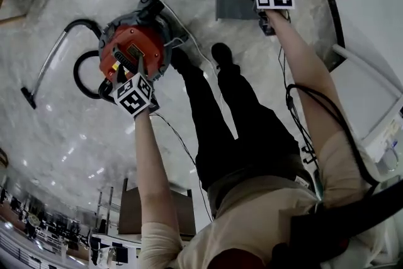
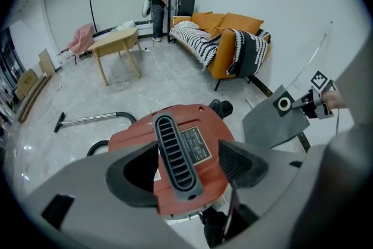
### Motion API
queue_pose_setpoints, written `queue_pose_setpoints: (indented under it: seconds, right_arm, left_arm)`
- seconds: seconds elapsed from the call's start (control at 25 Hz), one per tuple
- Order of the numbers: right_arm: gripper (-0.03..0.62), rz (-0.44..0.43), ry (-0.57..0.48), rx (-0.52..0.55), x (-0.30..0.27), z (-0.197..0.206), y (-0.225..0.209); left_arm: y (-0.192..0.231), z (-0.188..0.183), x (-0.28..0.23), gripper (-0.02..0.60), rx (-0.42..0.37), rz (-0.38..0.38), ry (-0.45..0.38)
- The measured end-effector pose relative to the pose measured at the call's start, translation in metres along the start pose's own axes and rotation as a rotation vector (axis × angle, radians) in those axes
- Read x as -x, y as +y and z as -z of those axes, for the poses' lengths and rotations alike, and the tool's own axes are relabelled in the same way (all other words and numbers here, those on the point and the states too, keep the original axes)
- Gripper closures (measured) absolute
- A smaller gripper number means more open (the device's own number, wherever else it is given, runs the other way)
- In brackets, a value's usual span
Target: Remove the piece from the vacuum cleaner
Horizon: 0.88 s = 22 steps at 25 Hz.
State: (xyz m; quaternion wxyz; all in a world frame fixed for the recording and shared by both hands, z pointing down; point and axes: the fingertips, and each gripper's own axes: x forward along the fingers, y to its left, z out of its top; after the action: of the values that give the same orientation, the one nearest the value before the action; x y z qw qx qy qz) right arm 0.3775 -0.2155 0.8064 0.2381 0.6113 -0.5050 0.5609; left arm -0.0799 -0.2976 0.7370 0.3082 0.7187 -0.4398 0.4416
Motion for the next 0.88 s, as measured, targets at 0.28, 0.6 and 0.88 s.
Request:
queue_pose_setpoints:
  seconds: [0.28,0.6,0.88]
  right_arm:
    - [0.562,-0.026,-0.059,-0.104,0.023,-0.003,-0.024]
    - [0.562,-0.104,-0.098,-0.236,0.049,0.018,-0.037]
    - [0.560,-0.208,-0.070,-0.222,0.114,0.040,0.006]
  left_arm:
    - [-0.010,-0.005,0.025,0.272,-0.029,-0.024,-0.047]
    - [-0.044,-0.022,0.058,0.272,-0.044,-0.005,-0.151]
    - [-0.077,-0.001,0.141,0.272,-0.067,0.004,-0.139]
